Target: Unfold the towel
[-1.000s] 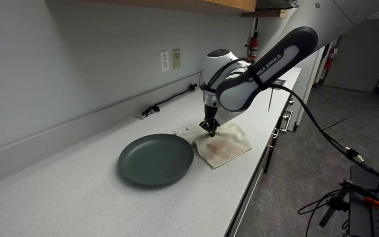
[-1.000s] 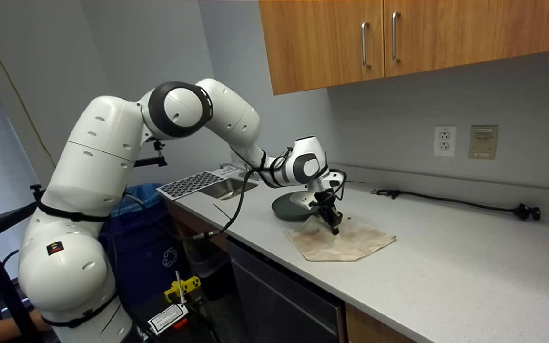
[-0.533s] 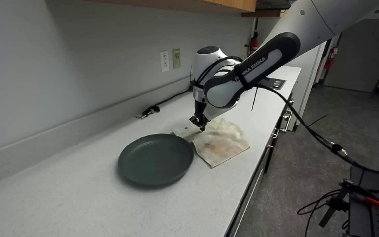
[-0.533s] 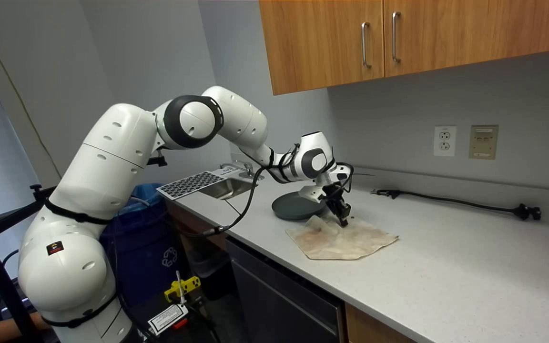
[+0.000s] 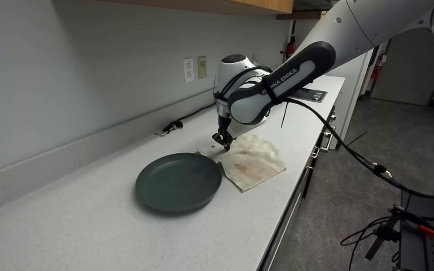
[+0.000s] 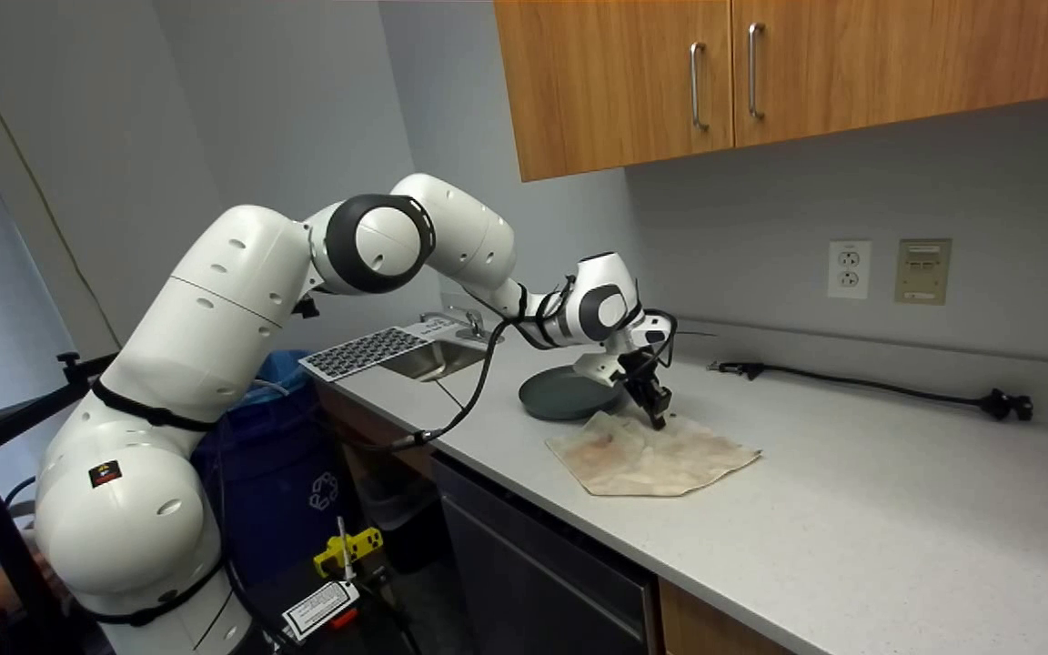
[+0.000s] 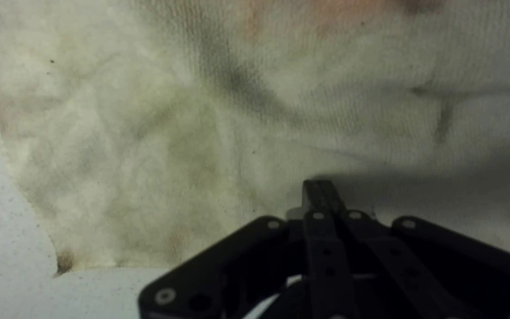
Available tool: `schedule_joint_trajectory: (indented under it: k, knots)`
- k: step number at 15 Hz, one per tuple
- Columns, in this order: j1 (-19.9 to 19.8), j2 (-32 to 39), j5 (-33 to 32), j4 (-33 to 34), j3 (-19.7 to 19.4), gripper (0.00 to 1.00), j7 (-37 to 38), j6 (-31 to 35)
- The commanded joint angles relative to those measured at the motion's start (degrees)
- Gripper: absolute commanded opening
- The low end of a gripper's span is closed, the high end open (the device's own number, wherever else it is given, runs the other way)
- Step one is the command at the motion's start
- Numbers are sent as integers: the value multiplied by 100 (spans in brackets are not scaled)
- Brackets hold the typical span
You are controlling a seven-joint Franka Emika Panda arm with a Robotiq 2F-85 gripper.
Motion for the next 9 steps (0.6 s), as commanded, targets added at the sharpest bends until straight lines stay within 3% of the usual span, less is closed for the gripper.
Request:
schedule_joint_trajectory:
  k: [1, 9]
  knots:
    - [41, -446, 45, -459, -25, 0, -107, 100]
    - [162, -2191, -248, -2505, -11, 0, -242, 123]
